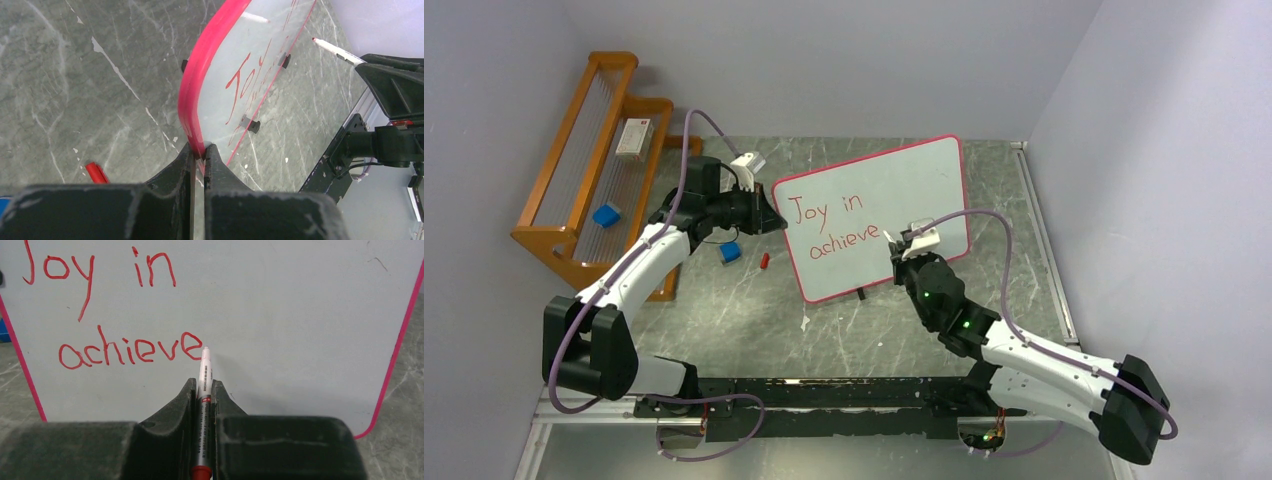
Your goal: Write a sentence on the whiteboard
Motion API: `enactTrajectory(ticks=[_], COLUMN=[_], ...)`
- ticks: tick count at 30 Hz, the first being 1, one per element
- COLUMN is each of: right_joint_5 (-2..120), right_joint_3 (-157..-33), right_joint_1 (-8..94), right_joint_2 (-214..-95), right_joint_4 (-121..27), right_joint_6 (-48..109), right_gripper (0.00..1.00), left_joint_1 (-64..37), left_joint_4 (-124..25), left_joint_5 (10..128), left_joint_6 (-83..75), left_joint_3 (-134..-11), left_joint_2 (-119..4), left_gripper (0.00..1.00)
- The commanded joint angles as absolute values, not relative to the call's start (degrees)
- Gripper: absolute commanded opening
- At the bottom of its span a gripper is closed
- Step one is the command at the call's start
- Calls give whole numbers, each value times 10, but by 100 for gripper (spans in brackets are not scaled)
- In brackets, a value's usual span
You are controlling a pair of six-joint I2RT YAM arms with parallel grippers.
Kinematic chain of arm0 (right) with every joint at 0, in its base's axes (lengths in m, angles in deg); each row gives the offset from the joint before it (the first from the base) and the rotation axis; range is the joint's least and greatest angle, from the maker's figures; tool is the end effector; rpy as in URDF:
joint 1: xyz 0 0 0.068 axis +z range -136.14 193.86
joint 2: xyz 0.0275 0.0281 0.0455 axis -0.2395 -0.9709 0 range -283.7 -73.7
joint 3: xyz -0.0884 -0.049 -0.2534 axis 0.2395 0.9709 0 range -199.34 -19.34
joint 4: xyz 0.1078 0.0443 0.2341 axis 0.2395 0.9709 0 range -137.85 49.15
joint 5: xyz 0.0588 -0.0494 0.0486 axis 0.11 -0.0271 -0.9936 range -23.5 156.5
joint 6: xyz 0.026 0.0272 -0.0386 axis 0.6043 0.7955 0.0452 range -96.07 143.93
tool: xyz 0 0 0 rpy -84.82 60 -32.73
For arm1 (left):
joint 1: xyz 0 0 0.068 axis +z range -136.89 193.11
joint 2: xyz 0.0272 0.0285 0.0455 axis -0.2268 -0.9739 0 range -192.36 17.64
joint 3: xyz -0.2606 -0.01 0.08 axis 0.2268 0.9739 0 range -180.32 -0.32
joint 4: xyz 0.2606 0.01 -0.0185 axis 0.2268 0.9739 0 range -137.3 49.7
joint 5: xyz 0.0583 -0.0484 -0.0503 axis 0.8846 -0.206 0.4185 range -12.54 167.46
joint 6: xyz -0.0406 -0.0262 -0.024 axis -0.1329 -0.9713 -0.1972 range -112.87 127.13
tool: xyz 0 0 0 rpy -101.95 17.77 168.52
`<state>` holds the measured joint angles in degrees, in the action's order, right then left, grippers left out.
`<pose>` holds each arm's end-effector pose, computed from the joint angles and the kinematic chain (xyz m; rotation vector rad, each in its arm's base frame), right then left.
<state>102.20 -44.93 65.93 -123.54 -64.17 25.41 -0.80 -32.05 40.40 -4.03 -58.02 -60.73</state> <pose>0.1391 0.1447 0.2551 -0.2824 1.6622 0.1698 0.2862 -0.0929 0.2815 0.4246 2.1681 -0.9538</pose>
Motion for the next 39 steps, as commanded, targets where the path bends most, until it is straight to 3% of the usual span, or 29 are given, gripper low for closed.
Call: enactTrajectory(ticks=[1,39], right_joint_5=[1023,991], right_joint_3=[-440,-465], right_joint_1=[655,615], right_joint_2=[-1252,-1333], right_joint_4=[-692,-742], right_joint_6=[236,225], right_gripper=[0,0], left_joint_1=[8,9], left_joint_4=[-330,-329], left_joint_5=[460,456], left_joint_6=[-16,-14], left_joint_3=[-581,-580], left_joint_2=[-600,-600], left_gripper=[5,5])
